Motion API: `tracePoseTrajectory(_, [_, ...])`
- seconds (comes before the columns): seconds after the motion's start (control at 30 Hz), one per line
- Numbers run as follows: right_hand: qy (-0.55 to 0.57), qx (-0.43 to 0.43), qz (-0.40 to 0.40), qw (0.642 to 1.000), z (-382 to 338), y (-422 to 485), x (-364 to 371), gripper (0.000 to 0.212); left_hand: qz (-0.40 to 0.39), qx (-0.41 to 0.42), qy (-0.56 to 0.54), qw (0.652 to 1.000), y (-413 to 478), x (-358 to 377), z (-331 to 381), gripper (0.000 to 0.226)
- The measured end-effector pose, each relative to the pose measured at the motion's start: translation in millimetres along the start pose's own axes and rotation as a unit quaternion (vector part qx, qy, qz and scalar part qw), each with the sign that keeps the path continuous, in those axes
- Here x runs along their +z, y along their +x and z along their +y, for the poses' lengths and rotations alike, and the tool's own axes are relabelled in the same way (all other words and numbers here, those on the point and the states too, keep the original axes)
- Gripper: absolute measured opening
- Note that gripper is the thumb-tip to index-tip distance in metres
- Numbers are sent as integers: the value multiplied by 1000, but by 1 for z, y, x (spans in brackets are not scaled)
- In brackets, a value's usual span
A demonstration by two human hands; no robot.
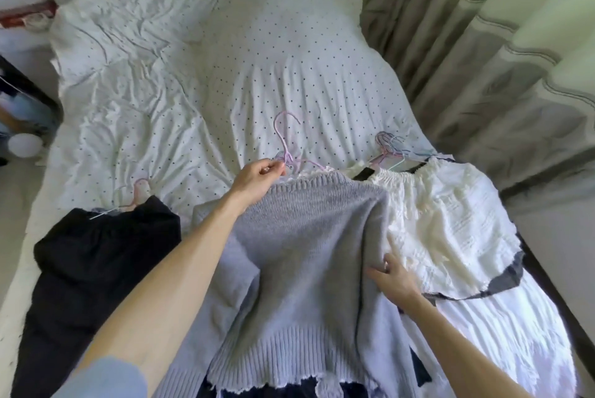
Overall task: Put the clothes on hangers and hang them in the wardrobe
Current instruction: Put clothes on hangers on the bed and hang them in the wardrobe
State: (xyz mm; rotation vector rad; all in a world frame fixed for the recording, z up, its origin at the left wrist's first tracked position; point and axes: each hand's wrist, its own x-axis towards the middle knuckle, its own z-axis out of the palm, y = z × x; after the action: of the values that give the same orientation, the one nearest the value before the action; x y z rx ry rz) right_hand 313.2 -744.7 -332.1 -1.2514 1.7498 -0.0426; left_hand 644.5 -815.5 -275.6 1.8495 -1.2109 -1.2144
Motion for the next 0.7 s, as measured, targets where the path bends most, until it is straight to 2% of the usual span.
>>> tracePoseTrajectory(0.07, [-40, 8, -1, 999, 2, 24, 16, 13, -14, -26, 27, 999, 30, 2, -28, 29])
tracePoseTrajectory(0.17, [-35, 31, -14, 999, 10, 57, 43, 15, -25, -61, 52, 996, 70, 17, -75, 31])
tracePoseTrajectory(0.4, [-75, 72, -42, 994, 24, 92, 79, 27, -15, -119, 153, 981, 153, 65, -162, 16])
tracePoseTrajectory(0.53, [-153, 77, -48, 984, 42, 99, 91, 35, 22, -116, 195, 974, 188, 79, -199, 56])
tracePoseTrajectory(0.63, [-189, 92, -70, 975, 59, 97, 102, 70, 99, -130, 199, 966, 168, 84, -219, 67])
tracePoseTrajectory(0.7, [-187, 115, -73, 973, 68, 89, 109, 82, 159, -169, 222, 947, 124, 82, -243, 69])
